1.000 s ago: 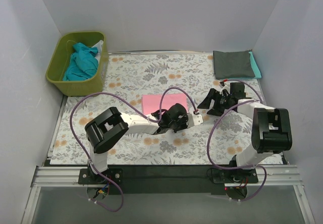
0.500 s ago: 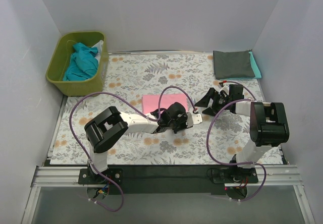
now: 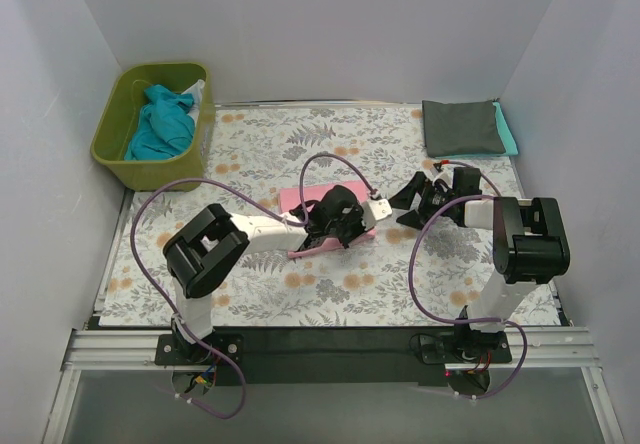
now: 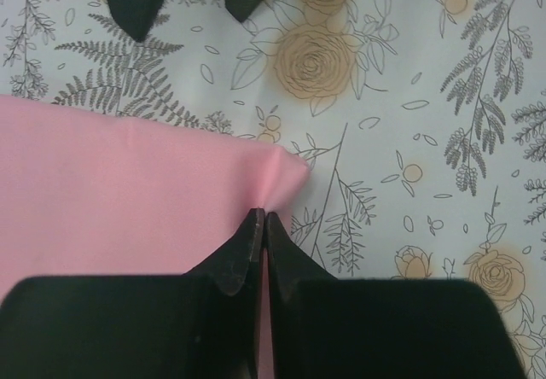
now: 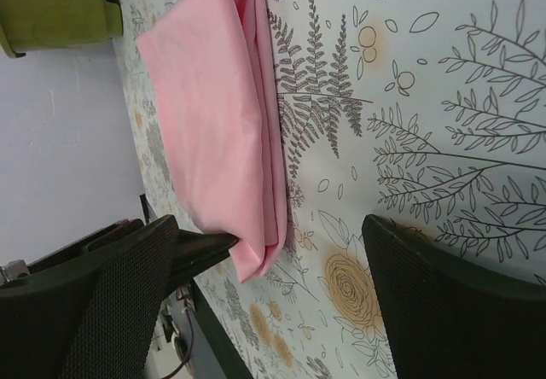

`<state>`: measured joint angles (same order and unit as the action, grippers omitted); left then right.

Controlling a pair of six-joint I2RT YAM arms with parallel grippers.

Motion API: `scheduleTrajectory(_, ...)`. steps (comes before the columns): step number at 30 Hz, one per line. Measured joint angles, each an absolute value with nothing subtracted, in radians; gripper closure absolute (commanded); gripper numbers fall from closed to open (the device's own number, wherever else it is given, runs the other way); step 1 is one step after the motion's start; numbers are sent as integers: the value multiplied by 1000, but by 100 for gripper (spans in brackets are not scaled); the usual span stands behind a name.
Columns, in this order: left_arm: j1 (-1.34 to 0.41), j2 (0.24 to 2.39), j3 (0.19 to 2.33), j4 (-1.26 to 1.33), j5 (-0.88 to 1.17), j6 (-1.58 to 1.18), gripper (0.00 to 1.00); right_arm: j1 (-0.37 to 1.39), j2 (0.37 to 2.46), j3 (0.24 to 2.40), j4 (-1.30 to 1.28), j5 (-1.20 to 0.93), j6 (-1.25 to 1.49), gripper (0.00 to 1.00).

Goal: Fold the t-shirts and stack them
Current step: Neatly place the folded tshirt to the corner

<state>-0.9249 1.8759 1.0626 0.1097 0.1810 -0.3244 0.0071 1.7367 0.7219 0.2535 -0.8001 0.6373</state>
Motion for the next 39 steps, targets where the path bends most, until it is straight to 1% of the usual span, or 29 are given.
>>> scheduleTrajectory(6,-883,1876,1084,137,207,-392,100,10,1742,701,321,-800,704,15)
scheduleTrajectory(13,-879,1871,1090,167,223,-441,100,75,1777,688,454,-787,827,15)
scheduleTrajectory(15,-879,1870,1093,171,223,-448,100,104,1791,688,485,-779,865,18)
scheduleTrajectory(23,-878,1862,1095,196,225,-468,100,195,1855,715,554,-769,998,23)
scheduleTrajectory(33,-878,1852,1095,212,233,-480,100,253,1973,829,607,-734,1105,32)
scheduleTrajectory(39,-878,1851,1094,218,238,-485,100,271,2006,857,646,-691,1122,39)
